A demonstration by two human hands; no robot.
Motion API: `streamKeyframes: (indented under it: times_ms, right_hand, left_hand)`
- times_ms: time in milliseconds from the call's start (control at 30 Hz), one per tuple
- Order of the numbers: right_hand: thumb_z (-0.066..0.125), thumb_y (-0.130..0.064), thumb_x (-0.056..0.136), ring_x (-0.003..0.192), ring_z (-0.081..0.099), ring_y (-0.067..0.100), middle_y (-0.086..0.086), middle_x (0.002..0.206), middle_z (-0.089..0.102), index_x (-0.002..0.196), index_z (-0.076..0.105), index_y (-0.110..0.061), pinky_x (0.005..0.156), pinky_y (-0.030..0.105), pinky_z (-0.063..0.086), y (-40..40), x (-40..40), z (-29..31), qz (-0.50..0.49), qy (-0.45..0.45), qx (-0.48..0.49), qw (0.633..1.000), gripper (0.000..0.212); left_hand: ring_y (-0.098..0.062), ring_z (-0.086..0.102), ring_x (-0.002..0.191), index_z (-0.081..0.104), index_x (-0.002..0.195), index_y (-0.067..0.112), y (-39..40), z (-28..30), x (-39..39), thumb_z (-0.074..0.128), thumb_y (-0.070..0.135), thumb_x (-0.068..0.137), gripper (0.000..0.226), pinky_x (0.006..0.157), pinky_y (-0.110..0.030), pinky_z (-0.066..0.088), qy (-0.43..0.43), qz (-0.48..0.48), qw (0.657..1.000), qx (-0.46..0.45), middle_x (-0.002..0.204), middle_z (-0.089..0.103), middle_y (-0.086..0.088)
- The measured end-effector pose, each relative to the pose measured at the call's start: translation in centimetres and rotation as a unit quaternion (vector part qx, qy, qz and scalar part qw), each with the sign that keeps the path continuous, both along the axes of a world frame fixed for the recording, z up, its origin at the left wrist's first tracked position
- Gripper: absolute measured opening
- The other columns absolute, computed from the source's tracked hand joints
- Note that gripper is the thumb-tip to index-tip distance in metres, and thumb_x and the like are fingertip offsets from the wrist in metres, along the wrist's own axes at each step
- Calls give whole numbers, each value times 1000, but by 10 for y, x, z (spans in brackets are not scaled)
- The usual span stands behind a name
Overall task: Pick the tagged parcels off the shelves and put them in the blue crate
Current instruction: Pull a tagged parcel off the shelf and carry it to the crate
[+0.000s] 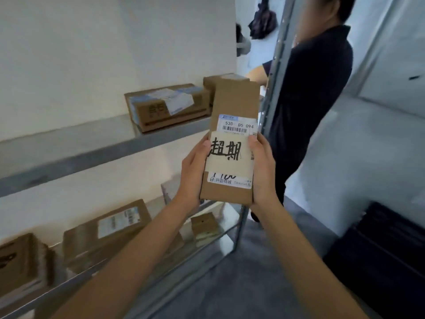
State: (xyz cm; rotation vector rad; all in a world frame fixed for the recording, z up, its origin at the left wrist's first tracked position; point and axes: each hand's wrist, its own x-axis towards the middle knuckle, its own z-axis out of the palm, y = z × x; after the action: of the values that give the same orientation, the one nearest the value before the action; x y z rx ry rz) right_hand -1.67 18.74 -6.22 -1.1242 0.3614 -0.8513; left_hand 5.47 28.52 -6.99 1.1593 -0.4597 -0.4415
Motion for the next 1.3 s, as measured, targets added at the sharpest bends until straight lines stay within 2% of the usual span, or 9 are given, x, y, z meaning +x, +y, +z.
streamKeyframes:
  times_ms: [133, 333, 467, 667, 833, 1033, 1100, 1200, 1300]
  right_hand:
    - [57, -35, 89, 91, 72, 21, 4, 104, 74, 107, 65, -30, 74, 36, 59, -56, -52, -22, -82, 34, -3, 996, 20]
    - [54, -35, 96, 70, 68, 1, -11, 84, 72, 102, 54, -25, 57, 19, 53, -141, -138, -55, -194, 97, 41, 975, 13]
    - [56, -34, 94, 89, 69, 17, 1, 106, 71, 103, 57, -26, 75, 36, 59, -180, -188, -68, -223, 116, 75, 965, 12]
    - [59, -36, 93, 97, 69, 20, 5, 116, 66, 120, 51, -20, 84, 43, 58, -241, -241, -98, -274, 130, 126, 945, 32]
    - [64, -55, 83, 115, 60, 23, 4, 134, 56, 142, 27, -33, 100, 47, 49, -308, -285, -127, -289, 146, 187, 928, 73]
    - [70, -39, 82, 99, 61, 26, 9, 118, 61, 139, 34, -30, 75, 43, 52, -393, -325, -156, -342, 82, 257, 900, 68]
    - [71, -39, 81, 97, 62, 26, 9, 115, 62, 137, 37, -31, 74, 42, 53, -416, -332, -165, -387, 71, 278, 877, 66]
    - [72, -40, 80, 103, 62, 24, 7, 120, 60, 137, 33, -34, 76, 43, 56, -452, -345, -177, -466, 42, 310, 828, 69]
    - [73, -39, 79, 106, 62, 25, 4, 123, 57, 136, 29, -34, 76, 49, 58, -484, -362, -192, -537, -7, 344, 770, 72]
  left_hand:
    - [-42, 60, 113, 59, 129, 15, -68, -21, -37, 45, 32, 99, 37, 99, -60, 45, 23, -77, 997, 17, 119, 67, -17]
    - [-34, 67, 104, 61, 126, 14, -168, -49, -106, 49, 35, 97, 38, 85, -43, 58, 18, -150, 987, 58, 110, 73, -10]
    - [-31, 66, 107, 56, 129, 18, -226, -69, -145, 50, 37, 95, 39, 88, -45, 55, 13, -205, 976, 68, 117, 68, -12]
    - [-16, 70, 82, 58, 109, 29, -301, -93, -183, 57, 22, 94, 17, 65, -29, 59, 13, -284, 950, 128, 107, 71, -6]
    - [-16, 69, 73, 58, 124, 17, -367, -110, -181, 56, 22, 95, 30, 56, -24, 56, 17, -451, 862, 232, 101, 71, -11]
    - [-18, 70, 86, 68, 114, 27, -467, -142, -189, 59, 34, 92, 25, 75, -30, 56, 0, -562, 782, 271, 110, 72, -12]
    - [-19, 66, 98, 67, 117, 23, -498, -154, -197, 53, 44, 93, 35, 87, -34, 52, 17, -538, 798, 270, 121, 67, -11]
    - [-20, 53, 121, 57, 126, 18, -540, -174, -208, 38, 44, 100, 42, 108, -44, 40, 46, -396, 880, 257, 137, 52, -6]
    - [-22, 50, 123, 47, 129, 17, -564, -194, -227, 40, 42, 100, 39, 107, -41, 40, -26, -340, 896, 285, 135, 50, -5]
